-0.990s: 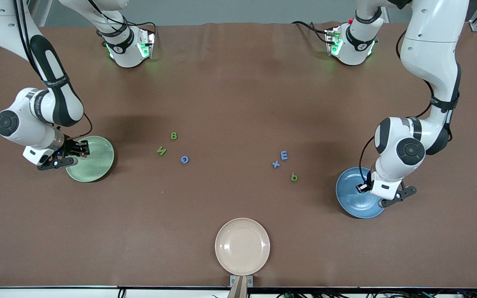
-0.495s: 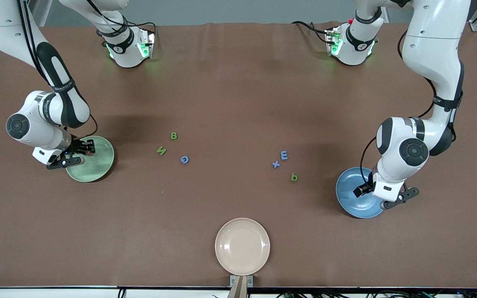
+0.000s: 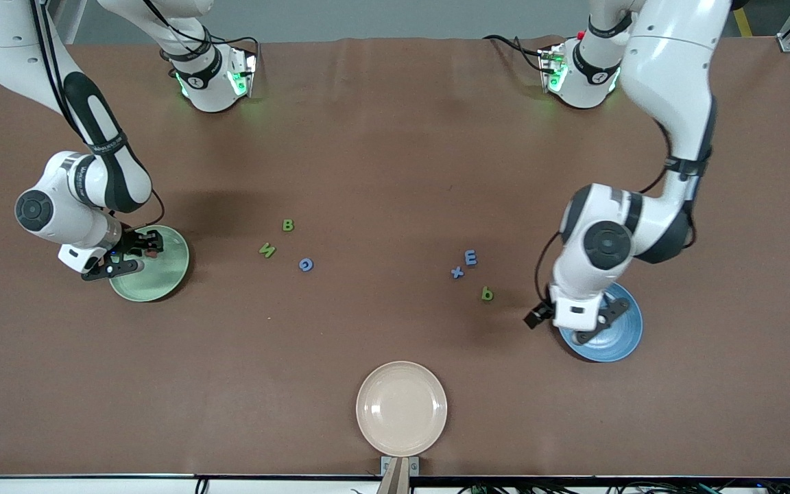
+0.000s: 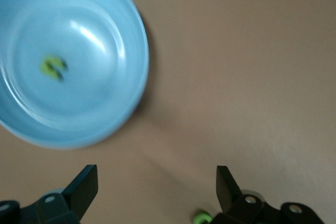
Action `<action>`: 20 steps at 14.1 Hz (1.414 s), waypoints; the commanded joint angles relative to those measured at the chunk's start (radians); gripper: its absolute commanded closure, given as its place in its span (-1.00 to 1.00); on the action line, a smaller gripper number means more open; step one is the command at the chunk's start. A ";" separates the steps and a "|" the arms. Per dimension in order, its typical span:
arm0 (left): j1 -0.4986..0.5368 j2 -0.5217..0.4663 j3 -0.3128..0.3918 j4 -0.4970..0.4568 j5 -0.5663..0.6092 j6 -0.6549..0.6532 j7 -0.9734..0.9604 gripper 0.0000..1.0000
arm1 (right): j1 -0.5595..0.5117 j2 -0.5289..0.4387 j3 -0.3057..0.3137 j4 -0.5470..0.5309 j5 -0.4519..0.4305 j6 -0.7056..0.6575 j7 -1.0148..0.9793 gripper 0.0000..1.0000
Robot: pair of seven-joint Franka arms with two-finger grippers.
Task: Sort upper and lower case letters into plates
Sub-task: 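Place the pink letter on the green plate while the left places u, then grasp the green N with the right gripper while the left grasps green q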
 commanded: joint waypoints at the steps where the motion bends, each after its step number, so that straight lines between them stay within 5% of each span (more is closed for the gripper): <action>1: -0.043 0.035 0.007 0.023 -0.002 -0.011 -0.088 -0.92 | 0.019 -0.059 0.011 -0.005 0.004 -0.057 0.046 -0.84; 7: -0.055 0.093 -0.024 0.027 -0.125 0.018 -0.114 -0.58 | 0.194 -0.130 0.014 0.004 0.010 -0.162 0.652 -0.84; 10: -0.055 0.131 -0.044 0.032 -0.124 0.058 -0.097 -0.45 | 0.312 -0.119 0.013 0.025 0.093 -0.153 0.934 -0.84; 14: -0.055 0.139 -0.055 0.032 -0.127 0.061 -0.039 -0.20 | 0.415 -0.070 0.013 0.073 0.215 -0.105 1.106 -0.84; 20: -0.057 0.157 -0.056 0.041 -0.127 0.062 -0.034 0.07 | 0.525 0.031 0.010 0.074 0.228 0.054 1.263 -0.84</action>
